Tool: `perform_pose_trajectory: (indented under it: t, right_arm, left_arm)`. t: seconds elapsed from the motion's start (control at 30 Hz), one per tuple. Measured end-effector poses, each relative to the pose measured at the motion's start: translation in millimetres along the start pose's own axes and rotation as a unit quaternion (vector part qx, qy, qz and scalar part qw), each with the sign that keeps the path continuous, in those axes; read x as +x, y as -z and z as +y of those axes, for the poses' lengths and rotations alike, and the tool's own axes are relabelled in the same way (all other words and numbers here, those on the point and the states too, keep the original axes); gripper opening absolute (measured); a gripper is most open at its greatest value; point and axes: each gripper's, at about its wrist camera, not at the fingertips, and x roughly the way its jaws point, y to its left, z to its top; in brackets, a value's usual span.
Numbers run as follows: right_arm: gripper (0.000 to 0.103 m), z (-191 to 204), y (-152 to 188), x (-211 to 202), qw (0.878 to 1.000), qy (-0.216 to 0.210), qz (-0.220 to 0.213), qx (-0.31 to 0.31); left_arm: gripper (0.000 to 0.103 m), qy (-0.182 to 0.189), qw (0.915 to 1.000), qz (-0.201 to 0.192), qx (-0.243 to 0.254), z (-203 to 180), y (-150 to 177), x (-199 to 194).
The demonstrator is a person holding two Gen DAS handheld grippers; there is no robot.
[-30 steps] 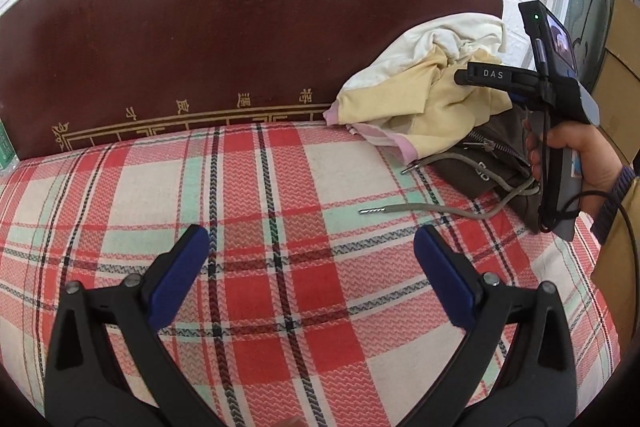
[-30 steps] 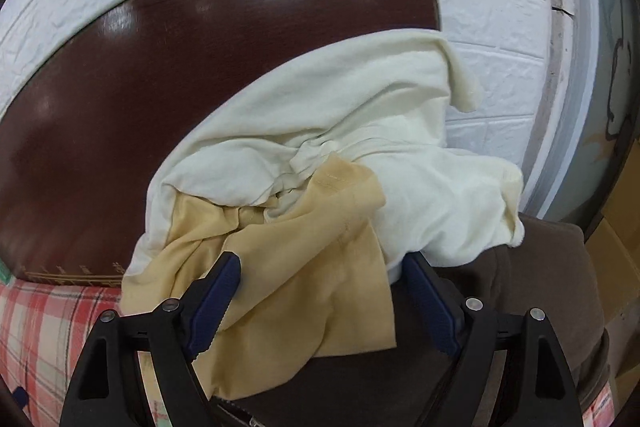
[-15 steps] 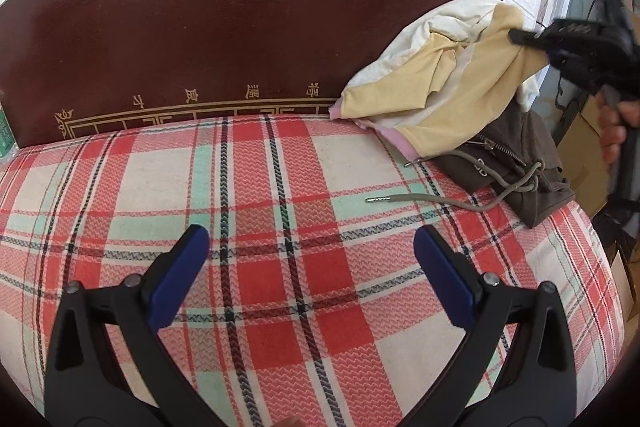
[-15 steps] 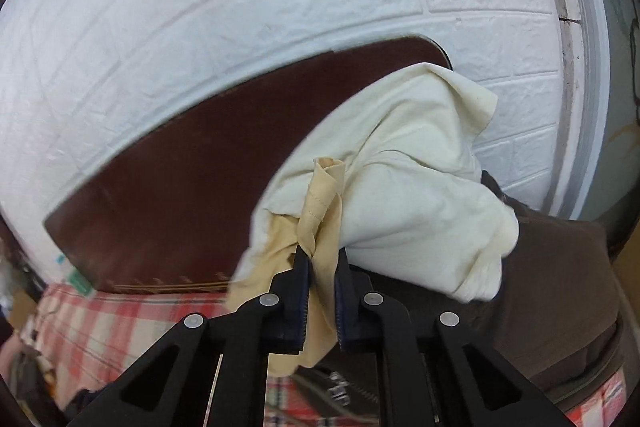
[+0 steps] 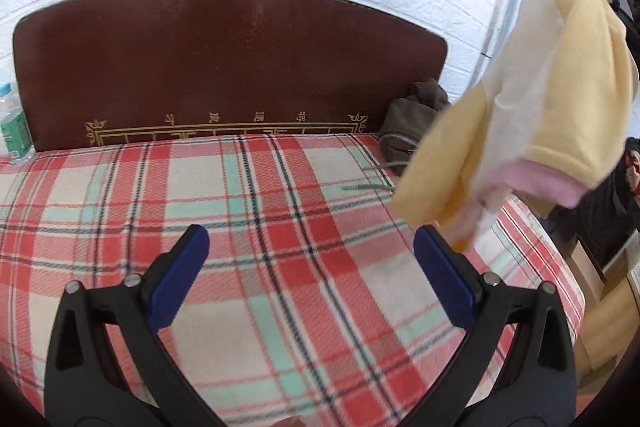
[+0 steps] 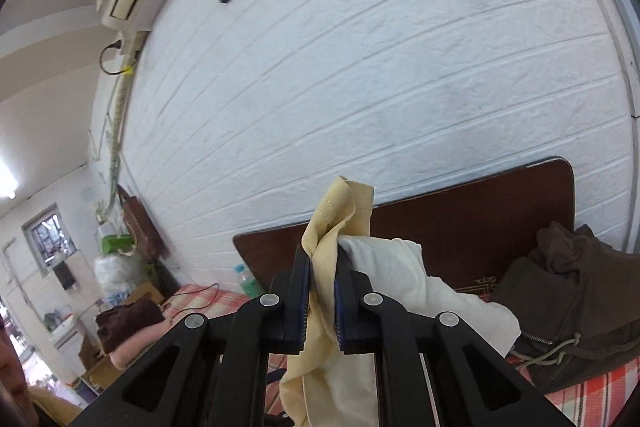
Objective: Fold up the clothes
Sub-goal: 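Grasp the white-and-yellow T-shirt with the right tool and lift it, then lower the held T-shirt onto the open bed with the right tool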
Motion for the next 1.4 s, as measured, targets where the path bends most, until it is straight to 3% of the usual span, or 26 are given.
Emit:
perform_pose_trajectory:
  t: [0.33,0.43,0.5,0.6,0.67,0.73,0.8,0.83,0.9,0.97,1.03,1.07,1.13,1.23,1.33,1.4]
  right_arm:
    - [0.010,154.3,60.1,-28.4,0.987,-0.147,0.056,0.013]
    - [0.010,178.3,75.5,-35.3,0.981,-0.187,0.050,0.032]
    - [0.011,171.7,86.3,-26.6,0.978,-0.190,0.056,0.063]
    - [0.015,128.5,112.2,16.9,0.975,-0.153,0.102,0.122]
    - [0.017,87.1,144.7,57.1,0.974,-0.069,0.155,0.152]
    - [0.029,46.9,187.6,94.2,0.963,0.035,0.225,0.140]
    - [0.036,14.6,229.2,116.5,0.940,0.135,0.294,0.106]
    - [0.036,4.3,245.2,117.5,0.933,0.162,0.311,0.085]
    - [0.041,3.2,262.4,105.8,0.932,0.165,0.321,0.043]
    - [0.050,28.5,265.2,86.5,0.937,0.159,0.308,-0.045]
    - [0.063,61.4,268.3,70.5,0.930,0.136,0.310,-0.145]
    - [0.065,77.7,273.7,64.0,0.923,0.119,0.314,-0.189]
    - [0.065,105.9,291.0,53.5,0.902,0.087,0.329,-0.266]
    - [0.065,134.8,329.8,47.7,0.857,0.044,0.356,-0.369]
    - [0.064,147.1,361.3,49.8,0.815,0.037,0.364,-0.449]
    - [0.063,150.1,372.3,53.4,0.801,0.041,0.351,-0.483]
  left_arm:
    - [0.102,0.014,0.9981,-0.038,0.046,65.8,46.7,-139.2]
    - [0.102,0.017,0.9976,-0.051,0.043,84.4,51.3,-171.1]
    - [0.102,0.006,0.9971,-0.058,0.050,94.2,53.8,-184.4]
    - [0.103,-0.024,0.9968,-0.039,0.066,101.1,61.3,-178.1]
    - [0.102,-0.047,0.9959,-0.017,0.076,104.2,69.1,-166.4]
    - [0.102,-0.051,0.9953,0.010,0.082,103.8,81.4,-149.3]
    - [0.102,-0.056,0.9939,0.038,0.087,103.4,93.9,-132.2]
    - [0.102,-0.054,0.9932,0.049,0.091,102.3,101.3,-129.3]
    - [0.102,-0.048,0.9919,0.066,0.097,99.8,114.4,-127.6]
    - [0.102,-0.041,0.9909,0.076,0.104,97.0,125.4,-129.4]
    - [0.102,-0.029,0.9895,0.090,0.109,95.5,138.4,-135.4]
    - [0.102,-0.028,0.9888,0.094,0.113,93.4,142.5,-137.8]
    - [0.102,-0.020,0.9869,0.105,0.121,89.6,151.6,-143.1]
    - [0.102,-0.009,0.9809,0.116,0.155,76.9,167.1,-154.4]
    - [0.102,-0.001,0.9709,0.133,0.199,61.6,182.7,-162.8]
    - [0.102,0.005,0.9620,0.148,0.229,51.1,193.5,-166.5]
